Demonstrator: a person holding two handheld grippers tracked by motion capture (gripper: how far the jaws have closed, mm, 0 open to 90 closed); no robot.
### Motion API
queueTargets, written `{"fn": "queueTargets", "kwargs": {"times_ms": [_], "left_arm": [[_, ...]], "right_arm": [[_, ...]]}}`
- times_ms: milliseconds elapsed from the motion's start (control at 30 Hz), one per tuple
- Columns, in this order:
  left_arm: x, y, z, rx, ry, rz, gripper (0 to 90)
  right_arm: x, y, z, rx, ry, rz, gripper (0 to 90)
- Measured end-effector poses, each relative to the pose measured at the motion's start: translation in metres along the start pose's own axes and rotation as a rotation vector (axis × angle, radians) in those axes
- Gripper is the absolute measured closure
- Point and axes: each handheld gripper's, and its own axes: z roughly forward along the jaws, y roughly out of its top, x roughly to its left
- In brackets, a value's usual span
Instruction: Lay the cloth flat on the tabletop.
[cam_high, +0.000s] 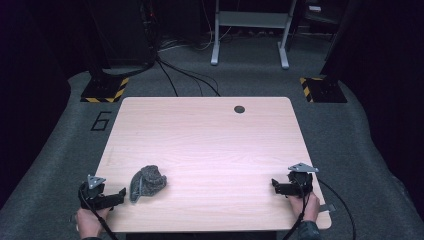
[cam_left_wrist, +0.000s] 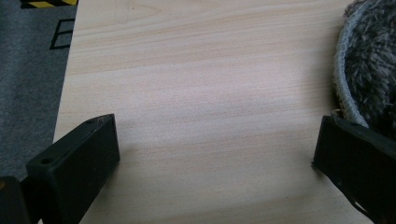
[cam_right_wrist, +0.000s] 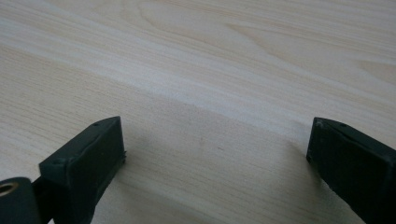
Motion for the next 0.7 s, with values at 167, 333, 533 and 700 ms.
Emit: {"fn": "queueTargets", "kwargs": {"times_ms": [167, 333, 533, 700], "left_arm": [[-0.0002, 0.0001, 0.0, 0.001, 0.002, -0.001, 0.0], [-0.0003, 0.0002, 0.0001, 0.0, 0.002, -0.003, 0.0], [-0.0002, 0.0005, 0.0002, 0.002, 0.001, -0.003, 0.0], [0.0002, 0.0009, -0.0002, 0.008, -0.004, -0.006, 0.0]], "right_arm": [[-0.0002, 0.0002, 0.0002, -0.001, 0.0, -0.003, 3.7], [-0.0003, 0.0002, -0.0001, -0.003, 0.0, 0.002, 4.6], [-0.0003, 0.0005, -0.0002, -0.002, 0.0, 0.004, 5.1], [-0.0002, 0.0005, -0.0002, -0.002, -0.001, 0.004, 5.1]]}}
